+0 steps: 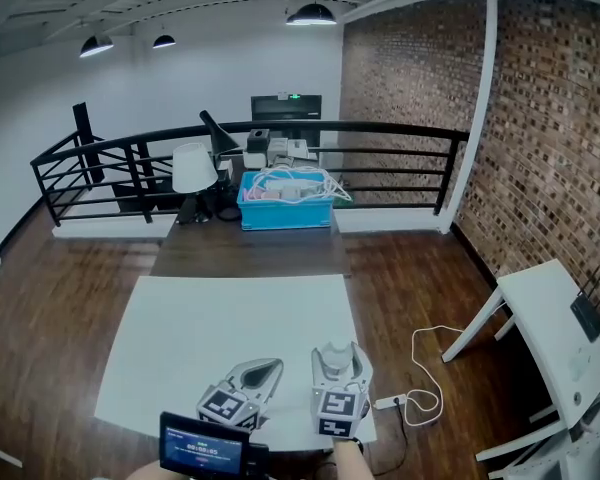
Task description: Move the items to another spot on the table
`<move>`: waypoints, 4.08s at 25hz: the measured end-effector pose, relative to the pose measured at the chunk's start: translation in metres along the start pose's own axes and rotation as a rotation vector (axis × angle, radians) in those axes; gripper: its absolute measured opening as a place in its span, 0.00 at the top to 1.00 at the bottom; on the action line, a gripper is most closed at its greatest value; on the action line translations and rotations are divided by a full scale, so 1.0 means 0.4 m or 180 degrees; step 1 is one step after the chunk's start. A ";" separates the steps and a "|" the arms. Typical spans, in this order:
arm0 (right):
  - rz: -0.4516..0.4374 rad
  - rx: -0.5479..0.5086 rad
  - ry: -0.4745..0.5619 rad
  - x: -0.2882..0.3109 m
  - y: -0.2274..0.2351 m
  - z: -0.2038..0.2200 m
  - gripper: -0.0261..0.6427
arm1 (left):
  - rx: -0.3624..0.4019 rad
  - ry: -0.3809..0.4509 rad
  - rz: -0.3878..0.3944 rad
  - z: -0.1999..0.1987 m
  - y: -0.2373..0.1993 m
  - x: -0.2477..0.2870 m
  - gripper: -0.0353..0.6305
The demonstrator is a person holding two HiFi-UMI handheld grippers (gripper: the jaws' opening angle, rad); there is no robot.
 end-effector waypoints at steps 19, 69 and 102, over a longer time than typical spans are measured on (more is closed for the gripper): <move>-0.0319 -0.0147 0.0192 0.010 -0.246 -0.125 0.52 | 0.0000 0.0154 -0.0293 -0.033 -0.158 -0.183 0.93; -0.2802 -0.0188 0.0223 0.058 -1.482 -0.036 0.52 | -0.0211 0.0100 -0.2424 0.120 -0.708 -1.070 0.93; -0.2782 -0.0160 0.0151 0.094 -1.565 0.012 0.45 | -0.0204 0.0048 -0.2238 0.144 -0.790 -1.085 0.93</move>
Point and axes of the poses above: the fingertips, and each gripper's own axes: x forward along the fingers, y to its right, z out of its underside, the point moved 2 cm from there along -x, backward along the fingers, and after that the axes turned 1 degree about y, right-handed, at the moved point
